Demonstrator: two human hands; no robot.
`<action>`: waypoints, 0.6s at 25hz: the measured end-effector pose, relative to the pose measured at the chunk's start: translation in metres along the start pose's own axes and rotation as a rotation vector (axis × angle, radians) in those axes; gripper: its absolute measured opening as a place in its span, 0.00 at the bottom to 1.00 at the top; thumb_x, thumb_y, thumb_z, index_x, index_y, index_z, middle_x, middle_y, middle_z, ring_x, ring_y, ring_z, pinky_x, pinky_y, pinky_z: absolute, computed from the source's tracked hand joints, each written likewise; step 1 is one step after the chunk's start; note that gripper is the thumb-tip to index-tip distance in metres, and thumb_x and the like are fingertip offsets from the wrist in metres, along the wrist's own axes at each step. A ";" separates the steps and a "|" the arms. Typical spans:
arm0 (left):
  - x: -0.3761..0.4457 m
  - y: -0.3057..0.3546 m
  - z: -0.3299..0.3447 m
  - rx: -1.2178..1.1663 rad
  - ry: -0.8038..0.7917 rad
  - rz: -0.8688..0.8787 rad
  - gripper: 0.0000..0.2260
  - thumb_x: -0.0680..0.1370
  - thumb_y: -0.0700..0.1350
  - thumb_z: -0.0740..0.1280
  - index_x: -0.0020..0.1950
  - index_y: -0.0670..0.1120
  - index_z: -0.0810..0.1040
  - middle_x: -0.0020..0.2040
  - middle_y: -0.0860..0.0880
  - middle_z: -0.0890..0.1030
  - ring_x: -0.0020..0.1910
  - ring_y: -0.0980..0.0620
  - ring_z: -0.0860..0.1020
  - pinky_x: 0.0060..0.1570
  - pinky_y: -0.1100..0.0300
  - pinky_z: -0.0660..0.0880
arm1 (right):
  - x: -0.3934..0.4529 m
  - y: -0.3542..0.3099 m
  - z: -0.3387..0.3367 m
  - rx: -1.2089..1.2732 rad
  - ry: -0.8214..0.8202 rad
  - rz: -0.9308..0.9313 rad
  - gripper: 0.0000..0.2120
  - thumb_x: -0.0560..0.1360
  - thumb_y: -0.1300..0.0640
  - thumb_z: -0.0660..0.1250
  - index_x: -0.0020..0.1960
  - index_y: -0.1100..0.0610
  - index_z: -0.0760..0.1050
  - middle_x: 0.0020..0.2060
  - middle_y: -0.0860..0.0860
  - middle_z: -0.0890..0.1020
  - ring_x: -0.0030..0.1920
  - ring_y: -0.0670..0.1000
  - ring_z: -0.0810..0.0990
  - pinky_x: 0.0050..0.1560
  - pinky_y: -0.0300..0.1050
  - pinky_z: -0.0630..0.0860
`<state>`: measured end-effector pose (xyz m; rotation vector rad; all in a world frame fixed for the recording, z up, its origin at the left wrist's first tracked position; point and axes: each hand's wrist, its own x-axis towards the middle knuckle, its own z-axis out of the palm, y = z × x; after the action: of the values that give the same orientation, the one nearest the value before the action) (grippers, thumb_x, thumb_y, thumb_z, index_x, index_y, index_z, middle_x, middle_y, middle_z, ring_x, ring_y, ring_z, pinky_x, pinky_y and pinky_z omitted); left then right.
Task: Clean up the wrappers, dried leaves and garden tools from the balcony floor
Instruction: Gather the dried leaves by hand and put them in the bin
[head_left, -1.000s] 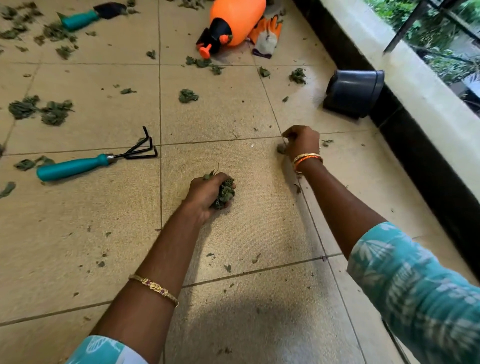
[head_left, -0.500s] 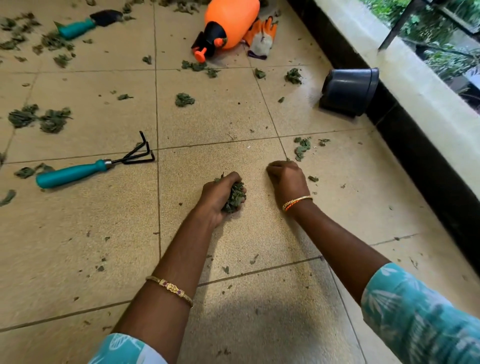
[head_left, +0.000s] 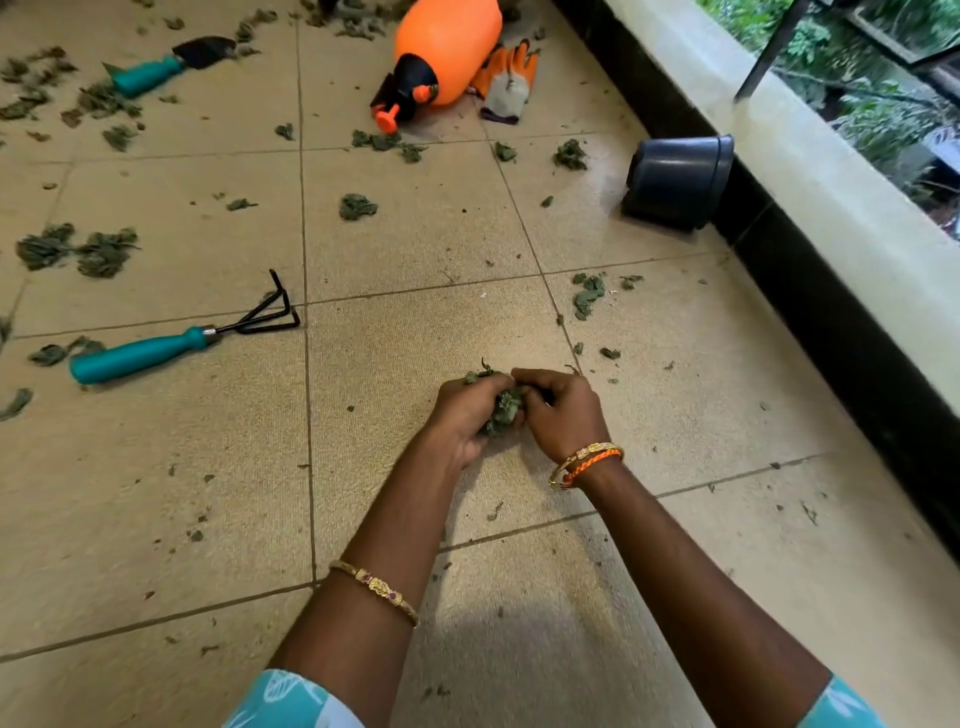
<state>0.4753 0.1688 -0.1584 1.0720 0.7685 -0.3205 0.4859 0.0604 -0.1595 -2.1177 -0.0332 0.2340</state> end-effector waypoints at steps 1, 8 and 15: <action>-0.001 0.000 0.003 -0.001 0.000 -0.010 0.03 0.77 0.39 0.66 0.44 0.41 0.78 0.40 0.43 0.81 0.34 0.50 0.80 0.38 0.55 0.80 | -0.002 -0.003 0.000 -0.043 -0.020 -0.020 0.17 0.76 0.68 0.59 0.62 0.59 0.76 0.57 0.56 0.80 0.57 0.53 0.78 0.58 0.41 0.74; -0.001 0.008 0.000 -0.076 -0.033 -0.007 0.03 0.77 0.36 0.65 0.45 0.37 0.77 0.38 0.42 0.80 0.28 0.52 0.79 0.24 0.63 0.75 | 0.016 0.002 -0.028 -0.062 -0.043 -0.069 0.19 0.77 0.66 0.54 0.65 0.58 0.73 0.68 0.53 0.71 0.63 0.53 0.73 0.57 0.40 0.73; -0.003 0.013 -0.011 -0.078 -0.063 -0.011 0.03 0.76 0.36 0.65 0.44 0.39 0.76 0.37 0.43 0.78 0.27 0.53 0.77 0.24 0.66 0.74 | 0.054 0.067 -0.036 -0.464 -0.018 -0.089 0.28 0.77 0.49 0.63 0.73 0.58 0.61 0.73 0.58 0.58 0.73 0.58 0.57 0.72 0.54 0.58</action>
<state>0.4763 0.1844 -0.1504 0.9804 0.7254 -0.3292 0.5403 0.0012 -0.2059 -2.5677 -0.2096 0.2056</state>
